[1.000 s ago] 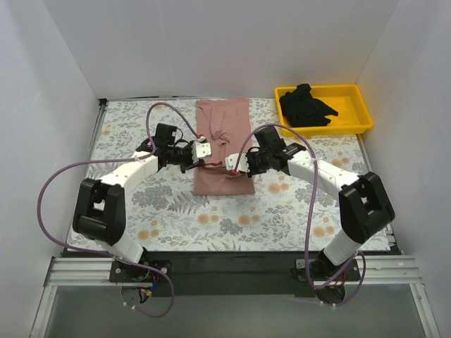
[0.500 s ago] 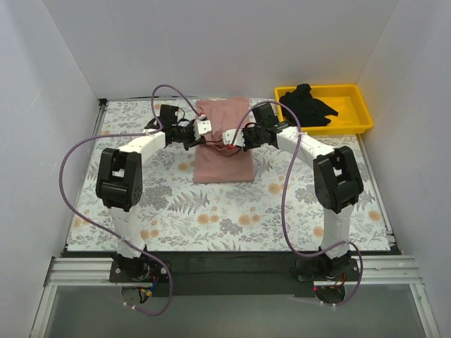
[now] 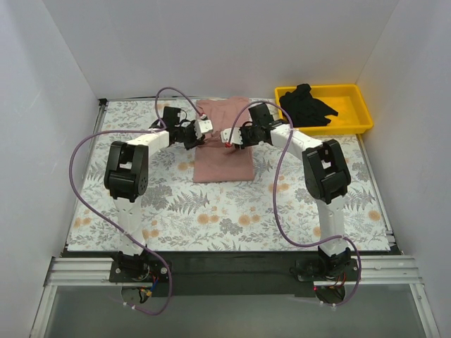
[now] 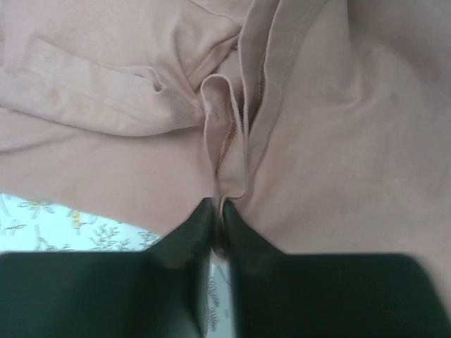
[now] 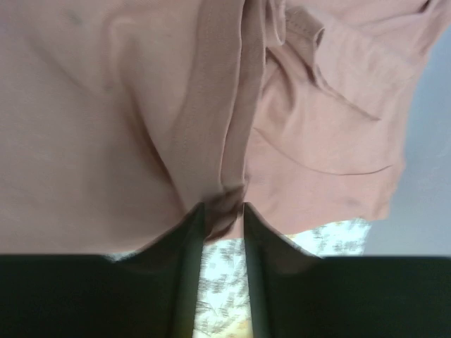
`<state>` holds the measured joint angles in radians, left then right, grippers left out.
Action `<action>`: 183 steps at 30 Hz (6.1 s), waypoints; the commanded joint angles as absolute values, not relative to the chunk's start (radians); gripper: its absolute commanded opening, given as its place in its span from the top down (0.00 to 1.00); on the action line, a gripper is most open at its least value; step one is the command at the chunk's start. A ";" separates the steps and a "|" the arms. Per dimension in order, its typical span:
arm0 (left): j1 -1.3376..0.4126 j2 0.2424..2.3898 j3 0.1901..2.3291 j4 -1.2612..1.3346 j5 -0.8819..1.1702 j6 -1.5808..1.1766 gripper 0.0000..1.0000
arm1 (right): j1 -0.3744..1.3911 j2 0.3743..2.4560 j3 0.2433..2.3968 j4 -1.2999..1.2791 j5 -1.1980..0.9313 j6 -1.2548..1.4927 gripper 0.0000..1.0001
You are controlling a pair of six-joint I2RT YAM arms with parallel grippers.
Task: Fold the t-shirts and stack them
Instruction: Fold the tshirt
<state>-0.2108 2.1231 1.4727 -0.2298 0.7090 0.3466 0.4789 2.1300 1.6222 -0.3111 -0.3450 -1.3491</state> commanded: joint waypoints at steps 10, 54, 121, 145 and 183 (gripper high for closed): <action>-0.166 1.869 1.478 -0.210 0.733 0.123 0.59 | 0.476 1.901 1.671 -0.337 -0.296 -1.278 0.52; -0.285 1.787 0.946 -0.310 0.681 0.342 0.90 | 0.587 1.887 1.161 -0.437 -0.291 -1.161 0.77; -0.121 1.750 1.380 -0.557 0.811 -0.014 1.00 | 0.532 2.126 2.021 -0.960 -0.327 -1.152 0.99; -0.115 1.856 1.405 -0.452 0.772 -0.115 1.00 | 0.497 2.212 2.065 -0.871 -0.327 -1.112 0.99; -0.028 2.161 1.722 -0.498 0.614 -0.300 0.53 | 0.505 2.160 2.054 -0.724 -0.274 -0.715 0.22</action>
<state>-0.0433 2.1864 1.6203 -0.4854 0.6128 -0.2371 0.5095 2.3119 2.0735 -0.7425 -0.2375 -0.8364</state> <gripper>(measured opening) 0.454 0.769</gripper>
